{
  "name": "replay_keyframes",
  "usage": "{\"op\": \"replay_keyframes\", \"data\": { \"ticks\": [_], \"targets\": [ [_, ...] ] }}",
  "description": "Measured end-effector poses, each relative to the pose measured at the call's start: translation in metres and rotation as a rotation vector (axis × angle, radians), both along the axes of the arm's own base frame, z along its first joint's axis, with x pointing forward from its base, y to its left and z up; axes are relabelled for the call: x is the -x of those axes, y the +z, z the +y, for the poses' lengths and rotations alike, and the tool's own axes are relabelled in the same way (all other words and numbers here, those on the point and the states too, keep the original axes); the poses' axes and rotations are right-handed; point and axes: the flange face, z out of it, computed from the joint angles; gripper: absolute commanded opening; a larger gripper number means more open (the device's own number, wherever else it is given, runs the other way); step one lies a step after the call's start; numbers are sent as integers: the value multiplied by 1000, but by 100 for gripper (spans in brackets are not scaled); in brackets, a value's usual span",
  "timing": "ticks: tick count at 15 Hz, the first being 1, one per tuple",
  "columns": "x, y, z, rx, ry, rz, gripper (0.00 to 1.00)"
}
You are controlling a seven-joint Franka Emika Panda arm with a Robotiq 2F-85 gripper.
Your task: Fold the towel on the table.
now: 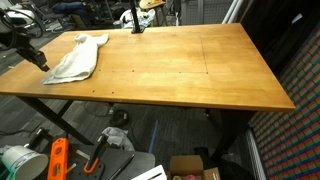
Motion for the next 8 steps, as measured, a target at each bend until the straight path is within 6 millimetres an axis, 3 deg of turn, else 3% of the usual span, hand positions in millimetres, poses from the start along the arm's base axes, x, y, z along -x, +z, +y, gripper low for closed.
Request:
{"op": "replay_keyframes", "data": {
  "ticks": [1, 2, 4, 8],
  "targets": [
    [3, -1, 4, -2, -11, 2, 14],
    [5, -1, 7, -3, -20, 4, 40],
    [7, -2, 12, -5, -43, 6, 42],
    [0, 3, 11, -6, -62, -35, 73]
  ]
}}
